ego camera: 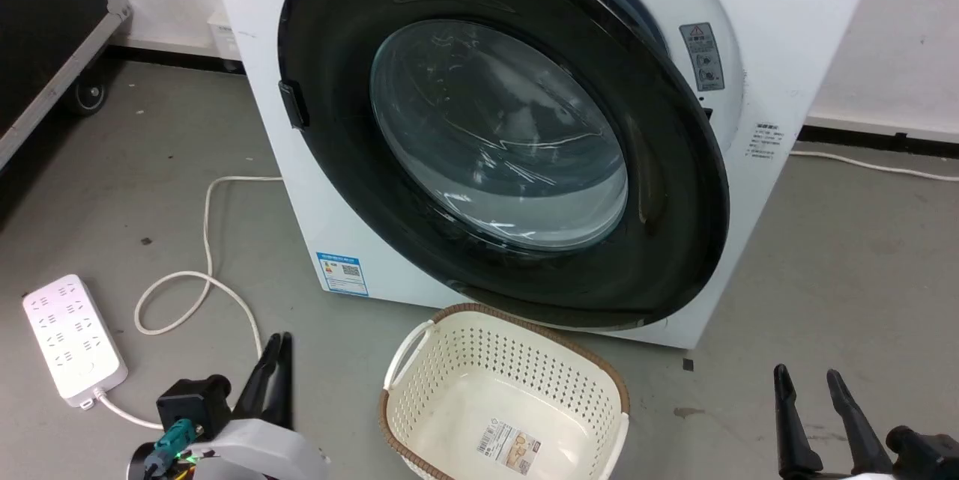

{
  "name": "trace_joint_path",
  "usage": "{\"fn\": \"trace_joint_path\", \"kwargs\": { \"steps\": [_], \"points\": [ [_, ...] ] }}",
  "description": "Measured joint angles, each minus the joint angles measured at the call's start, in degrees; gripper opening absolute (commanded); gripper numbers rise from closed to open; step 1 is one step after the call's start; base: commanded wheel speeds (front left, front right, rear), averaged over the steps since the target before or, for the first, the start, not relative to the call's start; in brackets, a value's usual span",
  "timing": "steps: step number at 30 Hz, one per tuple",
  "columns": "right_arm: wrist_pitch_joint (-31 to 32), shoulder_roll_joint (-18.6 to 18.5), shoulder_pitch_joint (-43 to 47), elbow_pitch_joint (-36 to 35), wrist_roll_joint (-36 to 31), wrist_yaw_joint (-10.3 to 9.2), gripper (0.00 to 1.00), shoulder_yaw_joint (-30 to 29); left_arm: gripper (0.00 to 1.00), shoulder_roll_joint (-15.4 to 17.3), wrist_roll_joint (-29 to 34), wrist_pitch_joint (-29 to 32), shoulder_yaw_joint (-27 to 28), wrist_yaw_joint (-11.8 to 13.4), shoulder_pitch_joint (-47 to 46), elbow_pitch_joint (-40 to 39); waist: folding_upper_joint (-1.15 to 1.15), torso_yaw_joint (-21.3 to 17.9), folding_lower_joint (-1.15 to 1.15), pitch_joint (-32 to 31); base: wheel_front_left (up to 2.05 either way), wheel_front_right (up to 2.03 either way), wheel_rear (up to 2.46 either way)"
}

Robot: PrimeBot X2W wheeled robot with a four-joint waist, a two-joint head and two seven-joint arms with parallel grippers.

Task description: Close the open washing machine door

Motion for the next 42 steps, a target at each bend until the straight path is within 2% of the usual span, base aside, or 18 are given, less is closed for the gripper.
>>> {"fn": "trace_joint_path", "kwargs": {
  "steps": [1, 2, 3, 5, 6, 7, 8, 10, 13, 16, 17, 18, 24, 30, 42],
  "points": [
    [0.00, 0.00, 0.10, 0.00, -0.26, 0.00, 1.00, -0.13, 1.00, -0.46, 0.09, -0.03, -0.02, 0.02, 0.26, 0.15, 0.00, 0.18, 0.00, -0.17, 0.00, 0.00, 0.00],
    [0.00, 0.00, 0.10, 0.00, -0.26, 0.00, 0.24, -0.13, 1.00, -0.46, 0.09, -0.03, -0.02, 0.02, 0.26, 0.15, 0.00, 0.18, 0.00, -0.17, 0.00, 0.00, 0.00],
    [0.00, 0.00, 0.15, -0.04, -0.88, 0.00, 0.00, -0.32, 1.00, -0.56, 0.26, -0.07, 0.01, 0.01, 0.26, 0.11, 0.00, 0.27, 0.00, -0.22, 0.00, 0.00, 0.00],
    [0.00, 0.00, 0.22, -0.29, -3.04, 0.00, 0.00, -0.62, 1.00, -0.56, 1.26, -0.08, 0.01, 0.03, 0.24, -0.01, 0.00, 0.53, 0.00, -0.36, 0.00, 0.00, 0.00],
    [0.01, 0.00, 0.17, -1.99, -7.28, 0.00, 0.00, -1.02, 1.00, -0.48, 2.36, -0.35, 0.21, 0.31, 0.23, -0.45, 0.00, 0.79, 0.00, -0.47, 0.00, 0.00, 0.00],
    [0.01, 0.00, 0.17, -1.99, -7.28, 0.00, 0.00, -1.02, 1.00, -0.48, 2.36, -0.35, 0.21, 0.31, 0.23, -0.45, 0.00, 0.79, 0.00, -0.47, 0.00, 0.00, 0.00],
    [0.00, -0.10, -0.51, -4.21, -11.76, 0.00, 0.00, -0.19, 1.00, -0.49, 3.26, -0.49, 0.46, 0.38, 0.23, -1.05, 0.00, 0.99, 0.00, -0.50, 0.00, 0.00, 0.00],
    [0.07, -0.15, -1.24, -4.60, -13.10, 0.00, 0.00, 1.09, 1.00, -0.55, 3.53, -0.49, 0.63, 0.41, 0.22, -1.34, 0.00, 1.06, 0.00, -0.45, 0.00, 0.00, 0.00],
    [5.02, 0.02, -5.99, -2.46, -15.71, 0.13, 0.00, 7.14, 1.00, -1.22, 4.35, -0.49, 1.35, 0.58, 0.20, -2.57, 0.00, 1.33, 0.00, 0.11, 0.00, 0.00, 0.00],
    [6.91, 0.16, -9.33, 0.31, -16.14, 0.11, 0.00, 7.38, 1.00, -1.62, 4.81, -0.49, 1.45, 0.57, 0.18, -3.11, 0.00, 1.64, 0.00, 0.59, 0.00, 0.00, 0.00],
    [7.99, 0.09, -12.85, 3.67, -16.64, 0.10, 0.00, 6.31, 1.00, -2.14, 5.11, -0.51, 1.68, 0.57, 0.14, -3.70, 0.00, 2.04, 0.00, 1.14, 0.00, 0.00, 0.00],
    [7.99, 0.09, -12.85, 3.67, -16.64, 0.10, 0.00, 6.31, 1.00, -2.14, 5.11, -0.51, 1.68, 0.57, 0.14, -3.70, 0.00, 2.04, 0.00, 1.14, 0.00, 0.00, 0.00],
    [7.43, 0.07, -23.32, 13.95, -19.98, 0.10, 0.00, 1.59, 1.00, -3.57, 6.35, -0.49, 1.81, 0.35, -1.08, -5.60, 0.00, 3.58, 0.01, 4.71, 0.00, 0.00, 0.00],
    [6.19, -0.10, -29.76, 18.80, -23.01, 0.16, 0.00, -2.78, 1.00, -4.50, 7.25, -0.51, 2.03, 0.00, -2.79, -6.38, 0.00, 4.85, 0.01, 7.99, 0.00, 0.00, 0.00],
    [3.98, -5.26, -46.78, 25.79, -25.95, 0.14, 0.00, -11.89, 1.00, -7.76, 10.12, -0.51, 3.48, -0.23, -7.26, -10.55, 0.00, 8.07, 0.01, 17.65, 0.00, 0.00, 0.00]
  ]
}}
